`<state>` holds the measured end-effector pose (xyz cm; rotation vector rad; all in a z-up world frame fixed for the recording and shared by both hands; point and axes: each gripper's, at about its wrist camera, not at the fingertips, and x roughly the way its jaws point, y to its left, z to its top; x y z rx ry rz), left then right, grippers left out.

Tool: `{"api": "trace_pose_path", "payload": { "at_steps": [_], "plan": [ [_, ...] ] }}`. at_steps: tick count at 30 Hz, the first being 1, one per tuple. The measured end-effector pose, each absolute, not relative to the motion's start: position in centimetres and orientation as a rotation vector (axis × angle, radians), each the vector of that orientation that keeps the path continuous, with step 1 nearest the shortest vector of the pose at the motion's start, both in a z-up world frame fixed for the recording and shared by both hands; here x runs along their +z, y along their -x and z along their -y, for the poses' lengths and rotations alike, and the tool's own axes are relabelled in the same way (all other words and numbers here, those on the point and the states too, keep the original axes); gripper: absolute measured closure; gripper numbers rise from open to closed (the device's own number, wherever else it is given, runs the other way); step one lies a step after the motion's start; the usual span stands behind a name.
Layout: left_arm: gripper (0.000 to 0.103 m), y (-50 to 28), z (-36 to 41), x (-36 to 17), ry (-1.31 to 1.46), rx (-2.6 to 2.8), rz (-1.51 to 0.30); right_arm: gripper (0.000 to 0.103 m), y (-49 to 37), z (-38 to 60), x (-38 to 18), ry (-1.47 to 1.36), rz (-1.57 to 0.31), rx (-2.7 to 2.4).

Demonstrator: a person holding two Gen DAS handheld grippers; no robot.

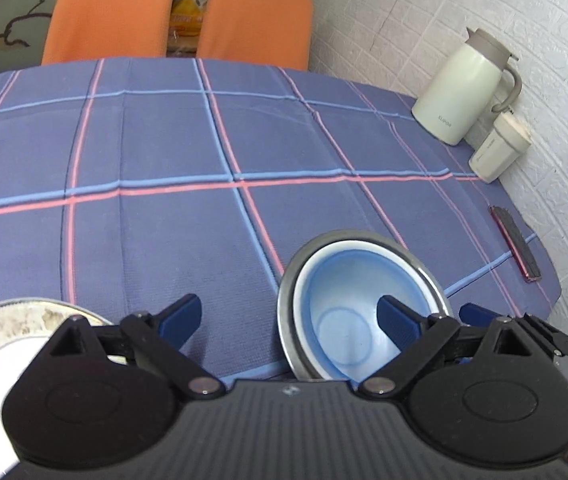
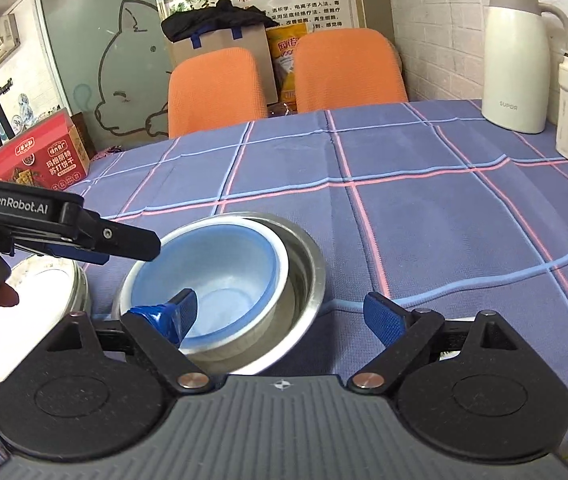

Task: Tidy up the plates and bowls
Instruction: 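Grasp the rim of the nested bowls with the left gripper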

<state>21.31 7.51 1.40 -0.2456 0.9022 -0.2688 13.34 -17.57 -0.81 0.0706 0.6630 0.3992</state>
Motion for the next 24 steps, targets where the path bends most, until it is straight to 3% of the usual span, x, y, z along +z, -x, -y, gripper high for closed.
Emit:
{"api": "trace_pose_path", "payload": {
  "at_steps": [24],
  "plan": [
    [0.009, -25.0, -4.5, -1.4, 0.086, -0.281, -1.009, 0.025, -16.8, 16.5, -2.6, 0.024, -0.763, 0.315]
  ]
}}
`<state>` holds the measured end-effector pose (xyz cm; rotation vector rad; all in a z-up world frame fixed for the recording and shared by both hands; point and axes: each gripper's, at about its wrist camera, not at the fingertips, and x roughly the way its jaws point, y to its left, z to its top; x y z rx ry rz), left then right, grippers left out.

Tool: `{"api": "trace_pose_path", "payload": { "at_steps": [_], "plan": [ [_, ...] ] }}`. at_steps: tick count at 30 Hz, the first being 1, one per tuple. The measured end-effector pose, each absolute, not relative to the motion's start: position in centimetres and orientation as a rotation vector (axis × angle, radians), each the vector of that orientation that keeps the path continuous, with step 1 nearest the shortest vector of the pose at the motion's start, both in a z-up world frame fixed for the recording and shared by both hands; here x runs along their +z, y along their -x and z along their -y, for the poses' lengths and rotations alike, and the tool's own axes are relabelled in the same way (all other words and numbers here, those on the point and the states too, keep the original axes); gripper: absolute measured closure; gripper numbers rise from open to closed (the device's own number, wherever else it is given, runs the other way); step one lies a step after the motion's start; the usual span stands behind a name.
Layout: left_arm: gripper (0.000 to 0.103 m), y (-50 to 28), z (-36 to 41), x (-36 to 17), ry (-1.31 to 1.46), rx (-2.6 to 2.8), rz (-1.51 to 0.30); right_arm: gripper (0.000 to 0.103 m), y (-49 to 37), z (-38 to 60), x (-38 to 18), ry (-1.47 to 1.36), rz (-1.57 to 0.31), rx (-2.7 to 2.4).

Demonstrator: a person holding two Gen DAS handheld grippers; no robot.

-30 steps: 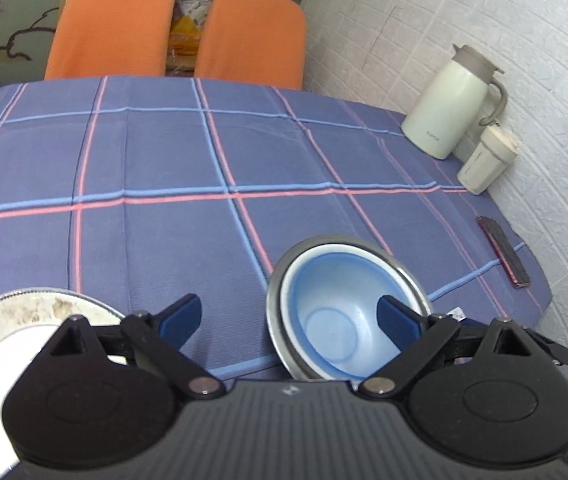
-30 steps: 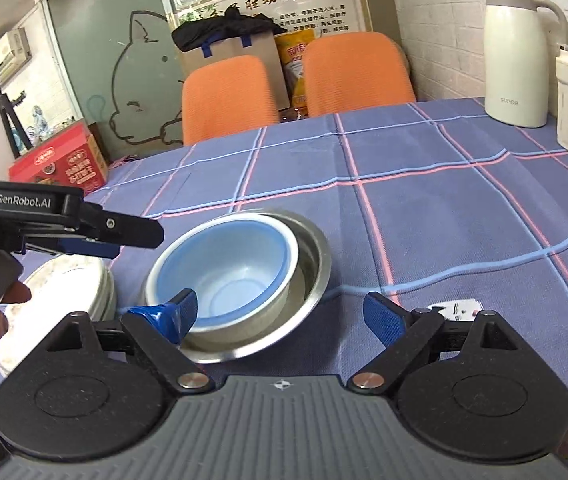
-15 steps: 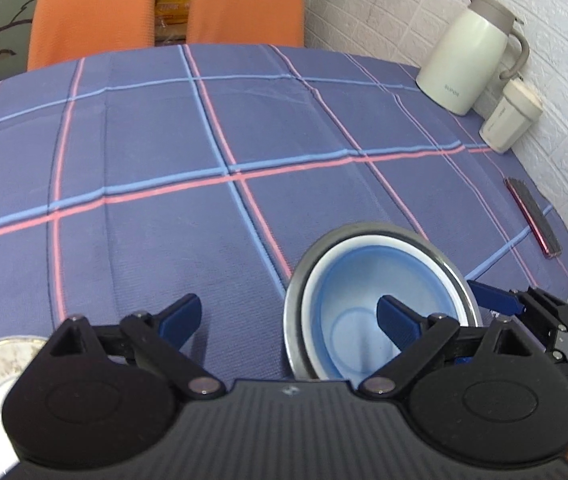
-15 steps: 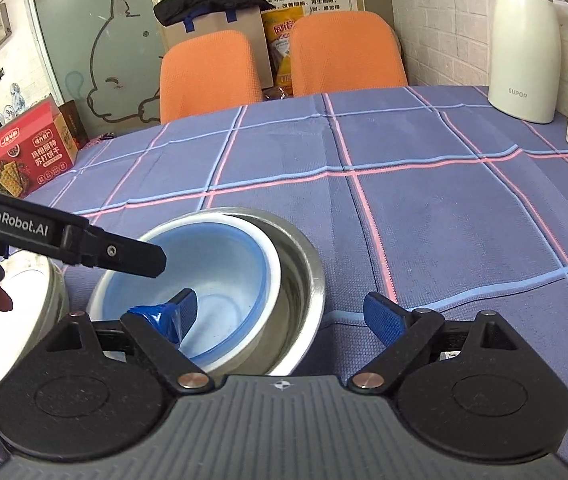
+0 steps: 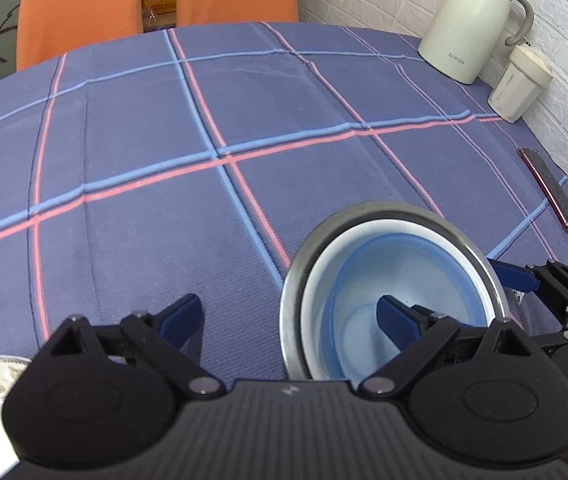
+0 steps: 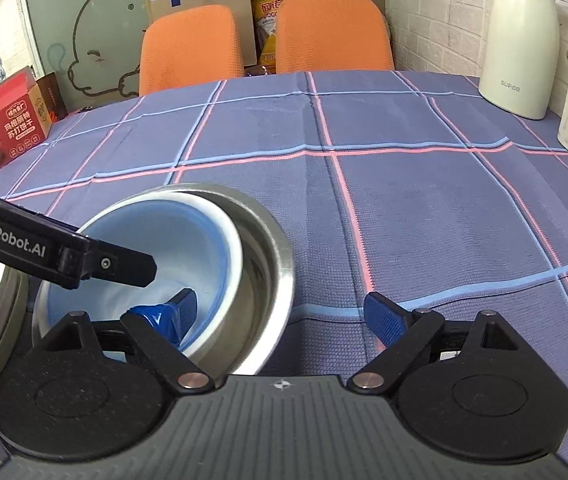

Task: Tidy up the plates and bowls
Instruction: 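Grasp the rim of the nested bowls with the left gripper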

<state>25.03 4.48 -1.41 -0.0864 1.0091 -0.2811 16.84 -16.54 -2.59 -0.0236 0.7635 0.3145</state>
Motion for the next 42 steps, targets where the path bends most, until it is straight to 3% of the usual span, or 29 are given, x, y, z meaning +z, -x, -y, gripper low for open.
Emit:
{"api": "trace_pose_path", "payload": {
  "at_steps": [31, 39, 41, 42],
  "plan": [
    [0.007, -24.6, -2.5, -2.2, -0.005, -0.228, -0.974, 0.019, -15.6, 15.3, -3.5, -0.003, -0.664, 0.269],
    [0.008, -24.3, -2.4, -2.2, -0.010, -0.221, -0.963, 0.023, -14.6, 15.8, -3.5, -0.057, -0.640, 0.310],
    [0.011, -24.4, -2.5, -2.2, -0.008, -0.220, -0.954, 0.027, -14.7, 15.5, -3.5, -0.044, -0.630, 0.322],
    [0.018, -24.2, -2.5, -2.1, -0.002, -0.229, -0.948, 0.031, -14.8, 15.4, -3.5, -0.045, -0.627, 0.337]
  ]
}}
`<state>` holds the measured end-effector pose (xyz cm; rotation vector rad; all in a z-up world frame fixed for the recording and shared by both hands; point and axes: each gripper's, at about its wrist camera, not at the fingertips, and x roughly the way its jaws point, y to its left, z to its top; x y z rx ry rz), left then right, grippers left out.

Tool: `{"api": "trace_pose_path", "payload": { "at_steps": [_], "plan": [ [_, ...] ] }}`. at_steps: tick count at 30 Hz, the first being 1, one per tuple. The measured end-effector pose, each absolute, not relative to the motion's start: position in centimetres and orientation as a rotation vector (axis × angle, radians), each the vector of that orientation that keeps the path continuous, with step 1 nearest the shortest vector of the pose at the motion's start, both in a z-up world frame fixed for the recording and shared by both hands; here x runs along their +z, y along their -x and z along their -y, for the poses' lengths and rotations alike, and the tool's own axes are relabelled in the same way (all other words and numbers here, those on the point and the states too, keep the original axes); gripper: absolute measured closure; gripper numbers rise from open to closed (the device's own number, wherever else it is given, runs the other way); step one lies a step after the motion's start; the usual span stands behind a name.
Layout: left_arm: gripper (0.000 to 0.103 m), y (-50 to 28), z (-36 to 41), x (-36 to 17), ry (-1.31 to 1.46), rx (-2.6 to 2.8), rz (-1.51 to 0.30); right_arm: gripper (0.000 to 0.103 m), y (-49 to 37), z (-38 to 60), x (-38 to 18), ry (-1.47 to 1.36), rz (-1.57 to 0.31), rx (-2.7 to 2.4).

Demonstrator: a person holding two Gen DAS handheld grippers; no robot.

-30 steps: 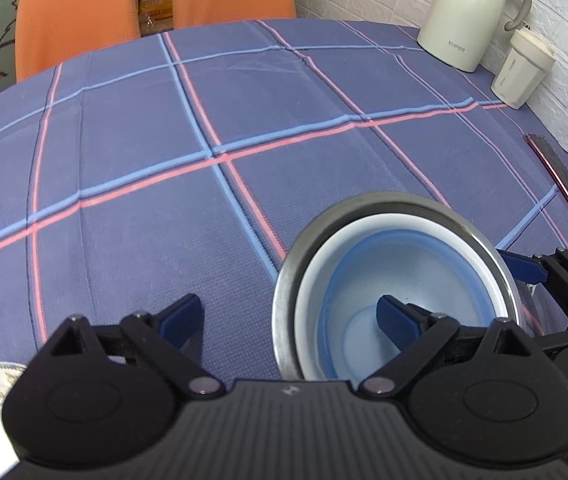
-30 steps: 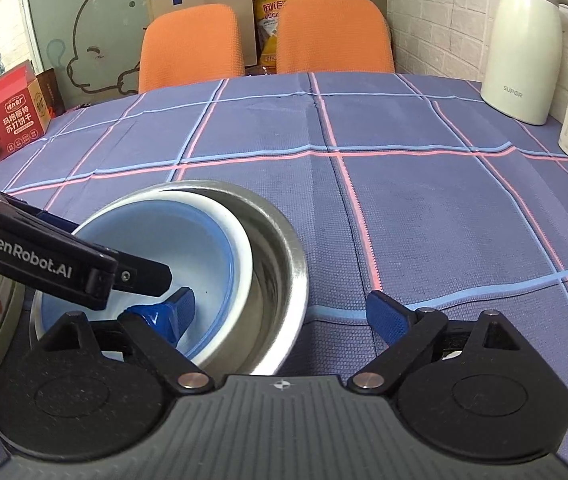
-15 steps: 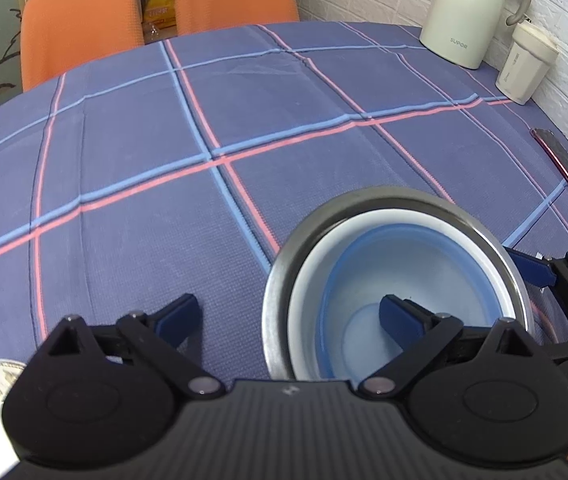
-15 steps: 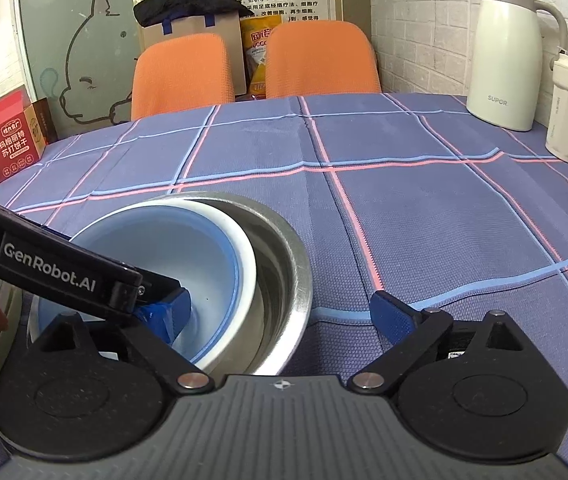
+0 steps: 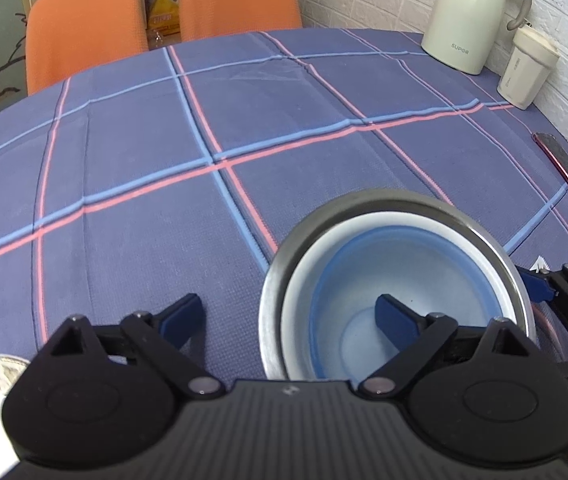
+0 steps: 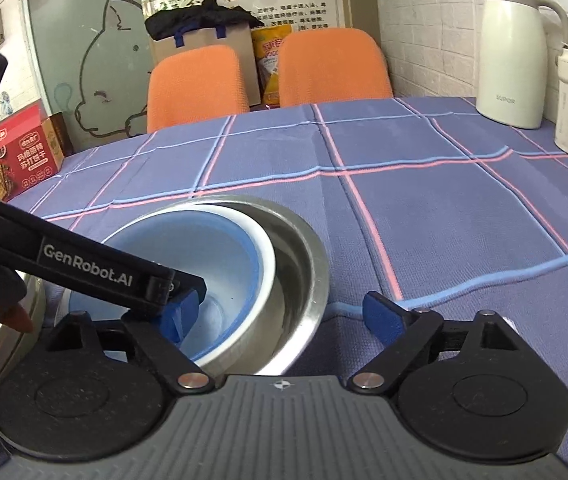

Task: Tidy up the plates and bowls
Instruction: 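Grasp the rim of the nested bowls with the left gripper, then carry the nested bowls with the left gripper onto the plate stack and release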

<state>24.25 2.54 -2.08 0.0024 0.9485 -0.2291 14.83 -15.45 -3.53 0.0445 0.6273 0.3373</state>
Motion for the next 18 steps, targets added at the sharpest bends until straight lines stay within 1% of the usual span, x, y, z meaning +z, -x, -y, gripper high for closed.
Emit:
{"api": "trace_pose_path", "payload": {
  "at_steps": [1, 2, 4, 5, 6, 8, 18],
  "plan": [
    [0.026, -24.1, -2.6, -2.0, 0.001, -0.239, -0.944, 0.033, -14.9, 15.4, -3.5, -0.045, -0.625, 0.355],
    [0.032, -23.8, -2.5, -1.8, 0.005, -0.253, -0.939, 0.037, -14.8, 15.2, -3.5, -0.042, -0.625, 0.368],
    [0.056, -23.6, -2.2, -1.5, 0.013, -0.274, -0.940, 0.043, -14.7, 14.8, -3.4, -0.043, -0.622, 0.381],
    [0.060, -23.6, -2.0, -1.4, 0.020, -0.281, -0.945, 0.046, -14.7, 14.6, -3.3, -0.046, -0.623, 0.381],
    [0.060, -23.6, -1.8, -1.3, 0.019, -0.271, -0.948, 0.049, -14.6, 14.5, -3.2, -0.046, -0.622, 0.376],
    [0.061, -23.7, -1.5, -1.2, 0.025, -0.263, -0.959, 0.050, -14.2, 14.2, -3.0, -0.041, -0.624, 0.360],
    [0.061, -22.1, -0.4, 1.6, 0.050, -0.299, -0.894, 0.050, -12.4, 15.1, -0.2, -0.030, -0.581, 0.290]
  ]
}}
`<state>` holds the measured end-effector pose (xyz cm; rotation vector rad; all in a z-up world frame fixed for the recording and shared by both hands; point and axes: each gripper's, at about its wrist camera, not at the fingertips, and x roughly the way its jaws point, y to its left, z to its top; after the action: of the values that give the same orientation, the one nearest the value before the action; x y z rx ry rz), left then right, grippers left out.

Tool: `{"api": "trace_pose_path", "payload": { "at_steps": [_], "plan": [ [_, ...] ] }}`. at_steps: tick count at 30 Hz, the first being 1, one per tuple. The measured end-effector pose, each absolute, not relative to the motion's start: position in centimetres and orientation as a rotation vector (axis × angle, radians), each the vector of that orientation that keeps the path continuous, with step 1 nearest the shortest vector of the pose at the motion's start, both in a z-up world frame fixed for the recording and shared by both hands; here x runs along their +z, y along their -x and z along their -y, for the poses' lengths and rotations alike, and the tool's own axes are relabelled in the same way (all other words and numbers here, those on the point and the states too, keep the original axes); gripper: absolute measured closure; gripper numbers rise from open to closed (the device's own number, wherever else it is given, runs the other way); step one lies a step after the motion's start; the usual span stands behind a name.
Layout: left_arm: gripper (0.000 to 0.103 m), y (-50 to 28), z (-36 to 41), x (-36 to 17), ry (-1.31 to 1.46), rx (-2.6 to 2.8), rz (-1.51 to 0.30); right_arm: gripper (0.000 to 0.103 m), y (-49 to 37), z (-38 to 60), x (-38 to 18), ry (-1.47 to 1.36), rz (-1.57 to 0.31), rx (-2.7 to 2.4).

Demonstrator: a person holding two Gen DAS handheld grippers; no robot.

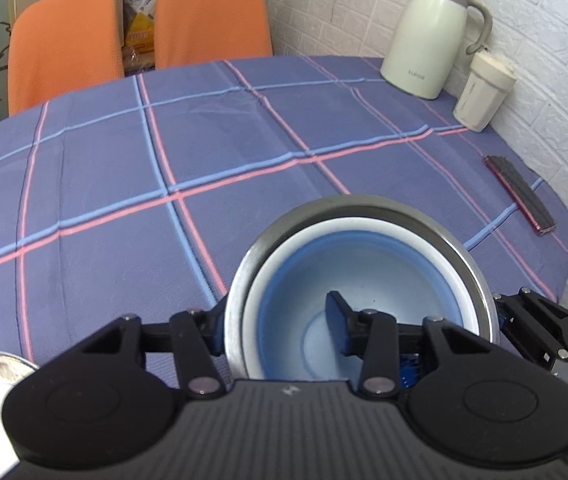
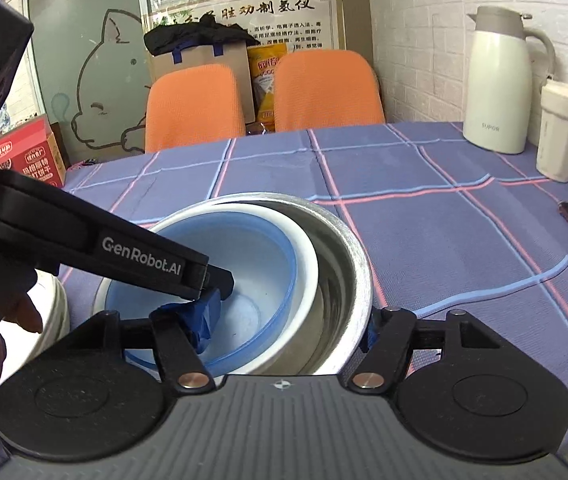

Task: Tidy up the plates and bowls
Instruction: 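Carry the nested bowls with the left gripper onto the plate stack and release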

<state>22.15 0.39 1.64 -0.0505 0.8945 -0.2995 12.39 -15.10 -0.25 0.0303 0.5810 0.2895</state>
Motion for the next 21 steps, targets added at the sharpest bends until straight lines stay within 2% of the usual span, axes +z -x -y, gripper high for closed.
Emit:
{"api": "trace_pose_path", "payload": {
  "at_steps": [5, 9, 21],
  "plan": [
    [0.062, -20.1, -2.6, 3.3, 0.082, -0.254, -0.852, 0.048, -11.2, 13.6, 1.2, -0.005, -0.544, 0.342],
    [0.057, -17.5, -6.2, 4.4, 0.094, -0.166, -0.820, 0.044, -10.7, 10.2, 1.5, 0.013, -0.527, 0.467],
    [0.056, -11.4, -17.4, 2.8, 0.183, 0.061, -0.887, 0.043, -10.0, 1.0, 0.5, 0.077, -0.617, 0.770]
  ]
}}
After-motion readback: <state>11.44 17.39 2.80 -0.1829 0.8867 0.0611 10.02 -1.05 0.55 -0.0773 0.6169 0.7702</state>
